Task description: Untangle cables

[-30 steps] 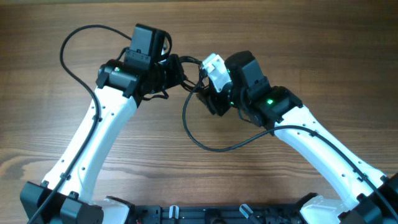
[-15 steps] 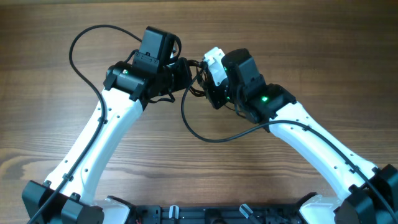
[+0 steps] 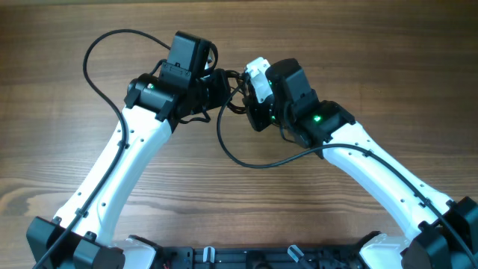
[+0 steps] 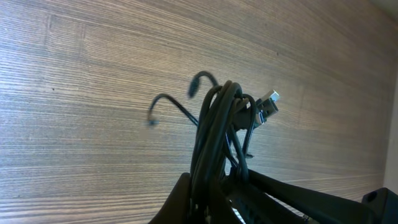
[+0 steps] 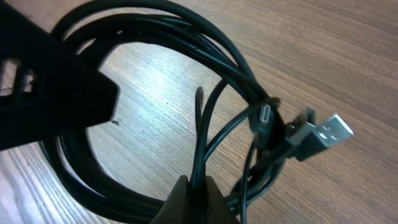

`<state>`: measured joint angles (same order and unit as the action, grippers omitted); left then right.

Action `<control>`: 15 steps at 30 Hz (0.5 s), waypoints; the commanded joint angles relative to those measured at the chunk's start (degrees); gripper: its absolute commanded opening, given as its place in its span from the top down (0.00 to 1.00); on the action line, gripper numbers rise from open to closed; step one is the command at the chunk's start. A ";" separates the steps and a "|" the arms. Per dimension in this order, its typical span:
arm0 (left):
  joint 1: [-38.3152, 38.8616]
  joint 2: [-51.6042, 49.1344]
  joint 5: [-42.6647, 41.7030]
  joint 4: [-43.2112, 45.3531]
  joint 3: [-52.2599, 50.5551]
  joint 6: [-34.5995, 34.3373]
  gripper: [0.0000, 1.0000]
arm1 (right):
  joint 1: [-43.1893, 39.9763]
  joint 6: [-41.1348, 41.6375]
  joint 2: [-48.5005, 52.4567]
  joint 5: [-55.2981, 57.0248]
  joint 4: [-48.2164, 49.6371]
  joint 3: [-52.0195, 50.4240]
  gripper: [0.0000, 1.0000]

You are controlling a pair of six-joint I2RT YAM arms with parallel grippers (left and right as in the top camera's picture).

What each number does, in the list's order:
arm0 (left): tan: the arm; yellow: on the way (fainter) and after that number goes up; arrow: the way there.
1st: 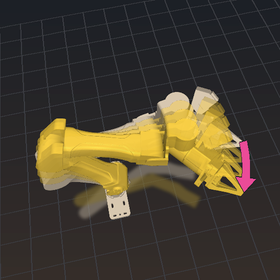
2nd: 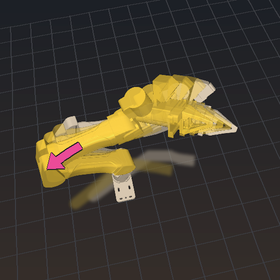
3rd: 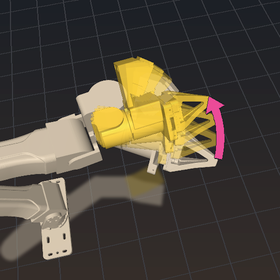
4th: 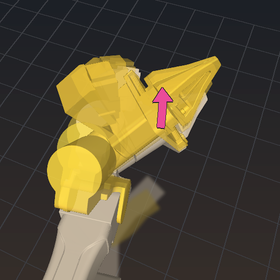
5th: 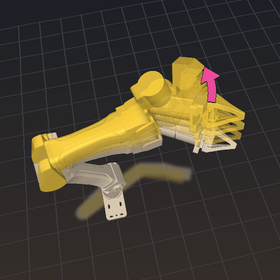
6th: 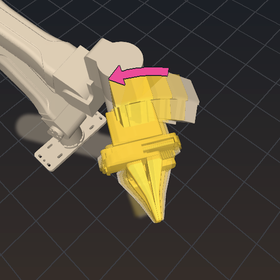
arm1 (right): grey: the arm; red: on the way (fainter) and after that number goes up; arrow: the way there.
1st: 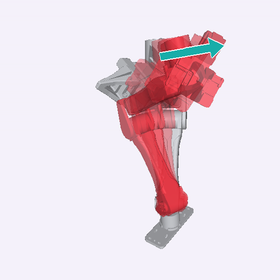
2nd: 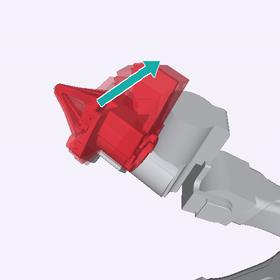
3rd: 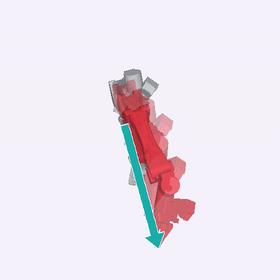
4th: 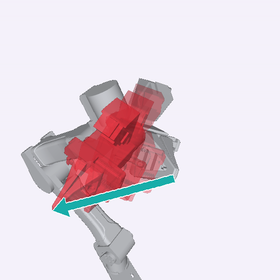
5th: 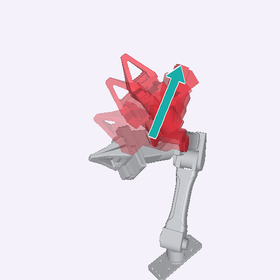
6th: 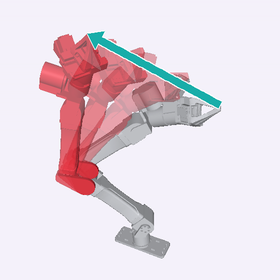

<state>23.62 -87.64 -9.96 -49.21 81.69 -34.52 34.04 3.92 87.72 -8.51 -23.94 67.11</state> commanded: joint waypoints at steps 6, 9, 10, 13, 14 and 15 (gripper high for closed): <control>-5.95 0.52 -0.42 -1.46 -0.09 1.29 0.96 | 0.02 9.31 -14.78 33.07 -10.60 0.17 0.96; -8.70 0.52 -0.44 -3.02 -0.09 1.29 0.96 | 0.02 17.25 -21.38 42.91 -14.97 0.17 0.96; -9.35 0.52 -0.44 -3.41 -0.09 1.29 0.96 | 0.02 20.81 -23.08 44.98 -16.33 0.17 0.96; -10.80 0.52 -0.46 -4.28 -0.09 1.18 0.96 | 0.02 38.49 -26.91 50.49 -22.36 0.17 0.96; -11.06 0.52 -0.57 -4.37 -0.09 1.09 0.96 | 0.00 44.22 -27.61 50.95 -24.30 0.15 0.96; -11.04 0.55 -0.79 -4.39 -0.09 1.09 0.96 | 0.00 46.62 -27.74 50.93 -25.14 0.15 0.96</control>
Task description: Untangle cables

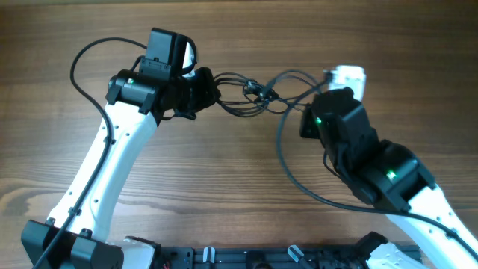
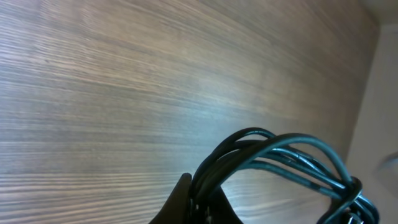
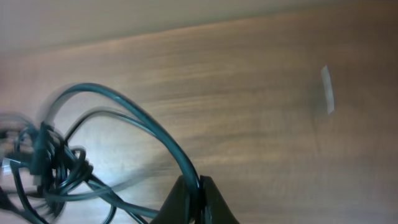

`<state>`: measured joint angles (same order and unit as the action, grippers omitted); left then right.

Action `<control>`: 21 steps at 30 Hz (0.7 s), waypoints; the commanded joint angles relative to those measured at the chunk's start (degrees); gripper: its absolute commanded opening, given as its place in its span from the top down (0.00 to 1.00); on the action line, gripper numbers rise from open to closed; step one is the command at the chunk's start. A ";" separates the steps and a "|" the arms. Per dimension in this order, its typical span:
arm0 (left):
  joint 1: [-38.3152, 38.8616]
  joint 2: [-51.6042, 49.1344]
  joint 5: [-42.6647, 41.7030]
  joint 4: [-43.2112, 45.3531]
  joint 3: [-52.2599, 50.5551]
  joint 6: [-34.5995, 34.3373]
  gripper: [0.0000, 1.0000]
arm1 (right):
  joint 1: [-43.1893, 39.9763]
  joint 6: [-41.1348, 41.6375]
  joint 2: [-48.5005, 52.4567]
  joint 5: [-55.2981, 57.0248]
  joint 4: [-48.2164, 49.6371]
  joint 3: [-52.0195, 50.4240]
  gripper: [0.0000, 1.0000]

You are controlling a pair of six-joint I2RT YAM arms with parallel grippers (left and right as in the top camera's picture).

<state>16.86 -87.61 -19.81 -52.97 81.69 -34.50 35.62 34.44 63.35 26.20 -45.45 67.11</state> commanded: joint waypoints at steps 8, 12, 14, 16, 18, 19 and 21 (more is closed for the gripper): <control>-4.28 2.40 -3.26 0.63 -0.09 5.46 0.96 | -1.55 18.05 -0.59 6.49 -1.07 0.15 0.96; -4.28 4.50 -13.07 5.09 -0.07 5.81 0.96 | -1.55 13.62 2.32 -1.05 2.29 0.15 0.96; -4.31 7.23 -14.80 6.86 -0.04 6.54 0.96 | -1.55 13.20 3.98 0.55 1.11 0.15 0.96; -4.31 9.94 -16.09 8.50 -0.04 7.76 0.96 | -1.55 12.35 4.57 0.94 0.85 0.11 0.96; -4.31 13.22 -16.09 10.23 -0.04 7.80 0.96 | -1.57 12.07 4.70 1.42 0.83 0.07 0.96; -4.48 14.45 -15.89 10.62 -0.04 7.76 0.96 | -1.57 12.09 4.70 1.92 0.83 0.04 0.96; -5.86 18.05 -11.93 9.33 -0.04 7.17 0.96 | -1.57 12.31 4.70 4.42 0.42 0.04 0.96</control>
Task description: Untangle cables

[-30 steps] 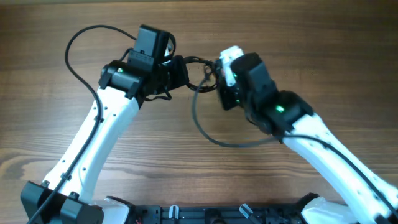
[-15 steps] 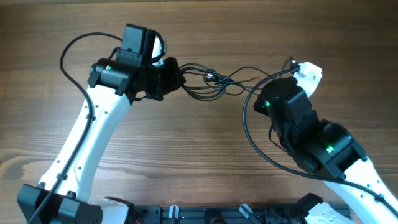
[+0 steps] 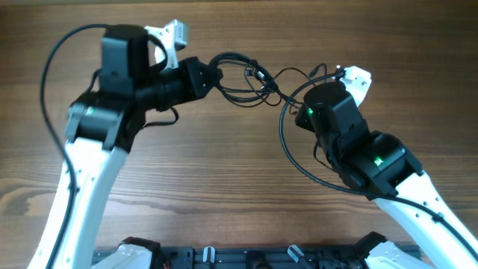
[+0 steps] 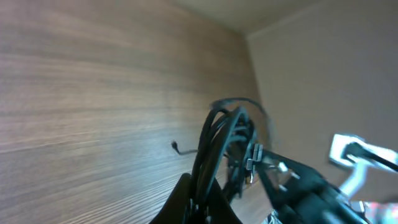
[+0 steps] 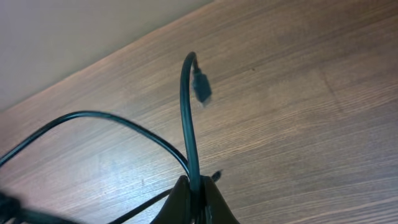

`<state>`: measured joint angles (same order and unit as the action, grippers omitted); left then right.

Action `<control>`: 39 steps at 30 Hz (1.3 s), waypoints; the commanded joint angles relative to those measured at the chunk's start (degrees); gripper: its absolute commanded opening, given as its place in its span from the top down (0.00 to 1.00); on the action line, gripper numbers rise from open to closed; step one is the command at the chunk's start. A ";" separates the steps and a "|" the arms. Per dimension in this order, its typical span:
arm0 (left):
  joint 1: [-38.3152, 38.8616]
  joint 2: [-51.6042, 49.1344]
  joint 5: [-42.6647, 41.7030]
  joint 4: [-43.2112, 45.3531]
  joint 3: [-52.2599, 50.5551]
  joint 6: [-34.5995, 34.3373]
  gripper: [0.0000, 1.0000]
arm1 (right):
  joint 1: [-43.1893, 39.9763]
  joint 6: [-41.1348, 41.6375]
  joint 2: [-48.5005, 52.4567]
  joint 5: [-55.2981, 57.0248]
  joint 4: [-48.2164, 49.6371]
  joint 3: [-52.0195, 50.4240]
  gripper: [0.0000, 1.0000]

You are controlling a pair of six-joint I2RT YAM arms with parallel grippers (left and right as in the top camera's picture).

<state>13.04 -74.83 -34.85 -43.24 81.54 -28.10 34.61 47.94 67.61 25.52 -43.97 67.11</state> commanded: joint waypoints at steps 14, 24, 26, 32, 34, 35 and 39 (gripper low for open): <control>-8.33 12.79 11.98 -8.09 0.11 0.74 0.96 | -2.23 -12.76 0.44 -6.80 3.50 0.04 0.00; -8.26 8.31 -0.74 -10.47 0.11 17.92 0.96 | -2.23 -50.12 0.55 -34.84 14.95 0.04 0.00; -8.26 6.08 -9.14 -10.78 0.11 24.17 0.96 | -2.23 -51.01 0.92 -34.84 15.21 0.04 0.01; -4.50 1.88 -21.29 -11.30 0.11 37.73 0.96 | -2.23 -50.95 5.64 -34.88 15.65 0.04 0.26; -2.78 1.84 -21.29 -11.30 0.11 40.76 0.96 | -2.23 -50.93 7.65 -34.91 15.67 0.04 0.34; -2.14 1.86 -21.27 -11.32 0.11 41.44 0.96 | -2.23 -50.90 8.31 -34.91 15.67 0.04 0.41; -1.14 1.84 -21.24 -11.28 0.11 41.44 0.96 | -2.23 -50.66 9.22 -34.80 15.76 0.04 0.96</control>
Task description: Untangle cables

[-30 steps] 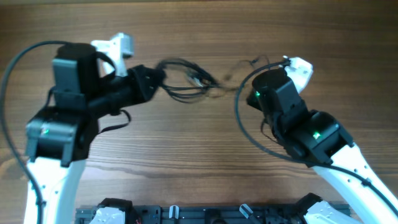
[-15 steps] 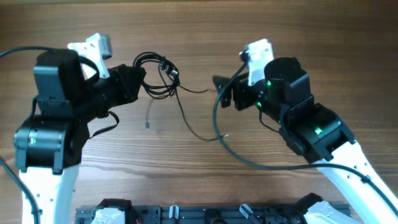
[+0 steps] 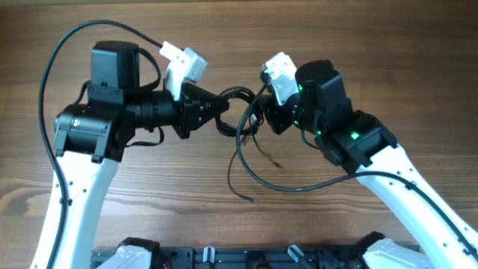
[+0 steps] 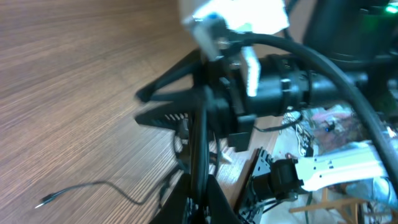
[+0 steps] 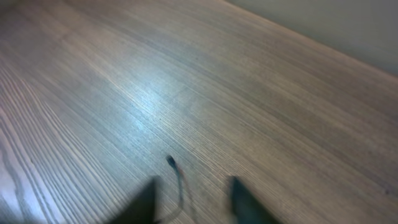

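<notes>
Black cables (image 3: 240,99) hang in loops from my left gripper (image 3: 216,110), which is raised above the table. In the left wrist view my left gripper (image 4: 200,208) is shut on the cable strands (image 4: 200,143) that rise from it. One long cable (image 3: 287,186) sags from the bundle onto the table, and a loose end (image 3: 232,196) lies there. My right gripper (image 3: 270,119) is just right of the bundle. In the right wrist view my right gripper (image 5: 194,202) is open and blurred, with only a thin cable tip (image 5: 171,162) on the wood between the fingers.
The wooden table (image 3: 373,52) fills the view. Each arm's own black supply cable arches over it, the left arm's cable (image 3: 52,67) at the far left. The right arm's body (image 4: 280,87) sits close in front of the left wrist camera.
My right gripper was shut on a cable and stood apart to the right. Now it is open, holds nothing, and is close to the left gripper. The left gripper still holds the bundle.
Both grippers were shut on the tangled bundle, close together. Then they stood apart with the cables stretched between them, the right one on a single strand. Then the right held that strand with its plug end free. Now the strand lies loose and the right gripper is open.
</notes>
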`<state>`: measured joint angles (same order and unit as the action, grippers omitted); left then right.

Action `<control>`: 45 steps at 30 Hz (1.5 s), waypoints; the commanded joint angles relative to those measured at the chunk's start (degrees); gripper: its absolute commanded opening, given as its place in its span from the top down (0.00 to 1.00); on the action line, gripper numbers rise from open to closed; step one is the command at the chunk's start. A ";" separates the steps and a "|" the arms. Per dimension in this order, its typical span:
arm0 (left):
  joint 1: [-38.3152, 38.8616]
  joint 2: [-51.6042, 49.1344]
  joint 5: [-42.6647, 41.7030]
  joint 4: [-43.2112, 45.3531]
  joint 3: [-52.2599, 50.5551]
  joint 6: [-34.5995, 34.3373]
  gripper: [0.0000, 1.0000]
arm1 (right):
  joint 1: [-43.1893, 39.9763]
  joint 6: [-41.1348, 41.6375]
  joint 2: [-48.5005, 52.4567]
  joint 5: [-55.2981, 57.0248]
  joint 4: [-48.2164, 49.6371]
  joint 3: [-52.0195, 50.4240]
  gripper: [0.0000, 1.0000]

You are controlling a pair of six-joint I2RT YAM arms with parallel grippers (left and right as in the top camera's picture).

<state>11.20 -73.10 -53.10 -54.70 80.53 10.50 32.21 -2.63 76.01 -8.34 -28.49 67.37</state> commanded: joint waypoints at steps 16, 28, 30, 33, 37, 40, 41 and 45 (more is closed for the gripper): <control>0.68 -1.46 25.75 -1.53 1.11 -5.25 0.96 | 0.17 -3.54 0.83 -17.75 -3.72 -0.20 0.23; 0.70 -3.41 19.52 0.68 1.11 -6.12 0.96 | 0.17 -3.54 1.27 -22.34 -3.23 -0.22 0.72; 0.70 -3.41 19.52 2.64 1.11 -8.28 0.96 | 0.20 0.79 2.03 -22.36 -1.99 -0.22 0.75; 0.70 -3.41 19.52 5.11 1.11 -9.97 0.96 | 0.22 3.30 3.58 -22.67 -1.44 -0.22 0.75; 0.70 -3.41 19.56 6.21 1.11 -10.84 0.96 | 1.53 4.33 6.47 -23.08 0.07 -0.22 0.62; 0.70 -3.54 19.56 6.32 1.11 -10.84 0.96 | 3.65 4.76 8.13 -23.26 3.54 -0.22 0.43; 0.70 -3.69 19.58 6.32 1.11 -10.86 0.96 | 4.17 4.76 8.55 -23.26 4.72 -0.22 0.42; 0.70 -3.96 19.54 6.29 1.11 -10.99 0.96 | 4.92 5.84 8.76 -23.15 8.83 -0.22 0.37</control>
<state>11.75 -76.73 -32.03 -48.80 80.53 0.49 36.91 2.00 84.01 -31.07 -21.30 67.24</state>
